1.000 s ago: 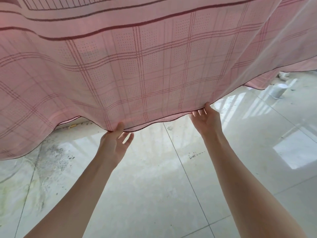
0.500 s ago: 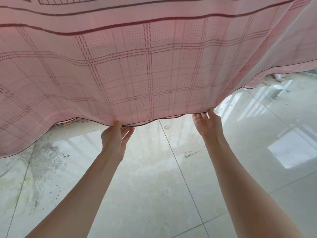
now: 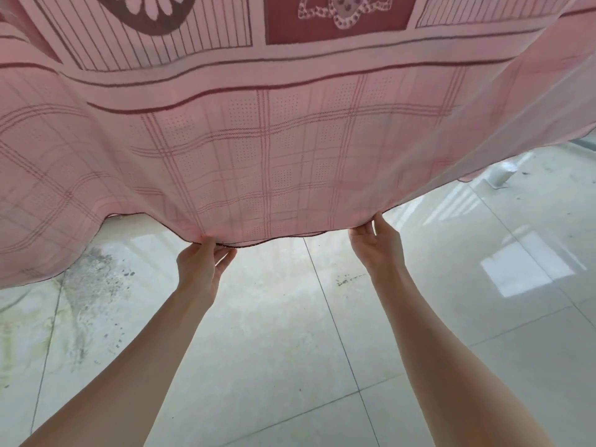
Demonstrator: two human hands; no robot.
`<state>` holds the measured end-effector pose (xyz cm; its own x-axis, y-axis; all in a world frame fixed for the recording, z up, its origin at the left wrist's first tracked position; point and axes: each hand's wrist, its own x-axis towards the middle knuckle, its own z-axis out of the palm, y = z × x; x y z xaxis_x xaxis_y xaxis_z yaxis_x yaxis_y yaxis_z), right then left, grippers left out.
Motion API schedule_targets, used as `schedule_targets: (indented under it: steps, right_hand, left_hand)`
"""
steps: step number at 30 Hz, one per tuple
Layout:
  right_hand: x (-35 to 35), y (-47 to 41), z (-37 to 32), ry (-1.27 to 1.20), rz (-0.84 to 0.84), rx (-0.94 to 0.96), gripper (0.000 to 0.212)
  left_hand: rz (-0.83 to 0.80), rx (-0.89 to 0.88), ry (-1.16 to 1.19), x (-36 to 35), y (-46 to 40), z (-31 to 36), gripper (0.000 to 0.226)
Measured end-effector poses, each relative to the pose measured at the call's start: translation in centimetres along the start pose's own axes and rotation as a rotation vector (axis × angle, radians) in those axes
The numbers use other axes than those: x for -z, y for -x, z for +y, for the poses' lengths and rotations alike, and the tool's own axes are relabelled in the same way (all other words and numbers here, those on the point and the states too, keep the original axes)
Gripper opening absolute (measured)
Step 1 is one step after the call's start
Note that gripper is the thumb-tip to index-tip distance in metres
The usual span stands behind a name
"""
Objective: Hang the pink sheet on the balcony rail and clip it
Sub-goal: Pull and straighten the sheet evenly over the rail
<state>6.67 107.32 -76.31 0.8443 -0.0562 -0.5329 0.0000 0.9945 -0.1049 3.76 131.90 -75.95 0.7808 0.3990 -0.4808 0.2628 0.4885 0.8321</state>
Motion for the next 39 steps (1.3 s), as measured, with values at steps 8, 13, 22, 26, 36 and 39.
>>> schedule_targets:
  steps: [8,13,22,26,36,39]
  right_hand:
    - [-1.4,2.6,0.3,0.167,0.109,0.155,0.016]
    - [-2.8,3.5,-1.8,0.457,0.241,0.168,0.014]
    - [-0.2,2.5,-4.4,0.522,0.231,0.126,0.021]
    - [0.2,-0.2,-8.4,0.748,0.048,-0.014,0.018]
    - [1.3,-5.0,-18.5,0.959,-0.311,-0.410,0.011]
    - [0.1,-5.6,-21.1,0.869,-0.322,-0.418,0.007]
  left_hand:
    - [-0.065,0.038,-0.001,1.0,-1.9,1.9,0.025]
    - [-0.071,0.091,0.006,1.5,-1.9,2.1,0.025]
    - [-0.077,0.226,0.314,-2.8,-1.3,-0.1,0.018]
    - [-0.388,0.332,0.191,-10.0,2.6,-4.7,0.030]
    - [-0.352,-0.016,0.051,-26.4,9.6,-16.3,0.016]
    - [-0.230,-0.051,0.163,-27.1,10.0,-16.9,0.022]
